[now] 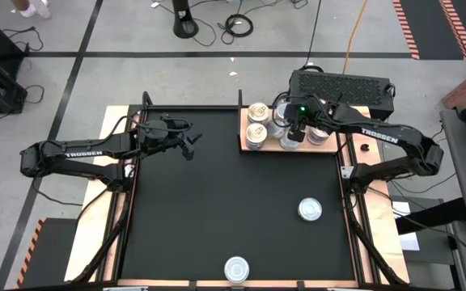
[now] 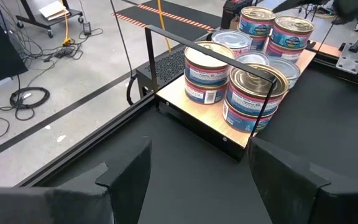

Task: Stack canned seafood by type on shelf
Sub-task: Adjust the blue pink tuna can on the shelf

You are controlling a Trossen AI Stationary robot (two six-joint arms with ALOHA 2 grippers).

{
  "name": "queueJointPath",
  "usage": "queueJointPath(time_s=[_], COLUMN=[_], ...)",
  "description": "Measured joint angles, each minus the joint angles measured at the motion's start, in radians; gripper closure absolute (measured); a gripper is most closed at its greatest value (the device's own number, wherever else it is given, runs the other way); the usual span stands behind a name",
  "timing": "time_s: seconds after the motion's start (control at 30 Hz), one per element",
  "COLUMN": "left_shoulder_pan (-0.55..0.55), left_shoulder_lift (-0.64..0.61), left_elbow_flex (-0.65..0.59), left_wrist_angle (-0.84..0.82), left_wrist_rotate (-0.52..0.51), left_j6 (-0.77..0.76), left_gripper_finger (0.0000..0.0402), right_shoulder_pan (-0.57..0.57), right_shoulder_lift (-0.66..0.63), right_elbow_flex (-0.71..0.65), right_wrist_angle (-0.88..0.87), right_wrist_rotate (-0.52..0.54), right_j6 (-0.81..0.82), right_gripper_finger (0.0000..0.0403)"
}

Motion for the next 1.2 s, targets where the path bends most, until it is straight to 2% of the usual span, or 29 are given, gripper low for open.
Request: queueJointPath(time_s=[0.1, 0.23, 0.33, 0.43, 0.53, 0.7, 0.9, 1.03, 1.2], left_shoulder_pan=[0.0, 0.0, -0.01, -0.013, -0.019, -0.046, -0.063, -0.061, -0.033], left_shoulder_lift=[0.0, 0.0, 0.012, 0.037, 0.091, 0.251, 0.439, 0.482, 0.484], left_elbow_flex=[0.0, 0.0, 0.008, 0.037, 0.098, 0.243, 0.416, 0.444, 0.444], left_wrist_angle=[0.0, 0.07, 0.134, 0.152, 0.16, 0.155, 0.079, 0.084, 0.073], left_wrist_rotate=[0.003, 0.078, 0.113, 0.12, 0.148, 0.173, 0.164, 0.158, 0.156], left_j6=[0.0, -0.006, 0.0, 0.018, 0.046, 0.188, 0.388, 0.416, 0.414], left_gripper_finger=[0.0139, 0.0139, 0.0139, 0.0139, 0.0139, 0.0139, 0.0139, 0.0139, 0.0139], right_shoulder_pan=[0.012, 0.021, 0.021, 0.022, 0.045, 0.137, 0.263, 0.308, 0.325], right_shoulder_lift=[-0.046, -0.105, -0.148, -0.158, -0.157, -0.157, -0.123, -0.073, 0.021], right_elbow_flex=[0.0, 0.0, 0.0, 0.0, 0.0, 0.0, -0.022, -0.051, -0.072], right_wrist_angle=[-0.036, -0.099, -0.114, -0.149, -0.178, -0.175, -0.201, -0.128, 0.002], right_wrist_rotate=[-0.084, -0.194, -0.283, -0.358, -0.402, -0.381, -0.153, -0.048, 0.0], right_j6=[0.066, 0.201, 0.373, 0.618, 0.696, 0.554, 0.196, 0.005, -0.08], right_gripper_finger=[0.025, 0.025, 0.025, 0.025, 0.025, 0.025, 0.025, 0.025, 0.0242])
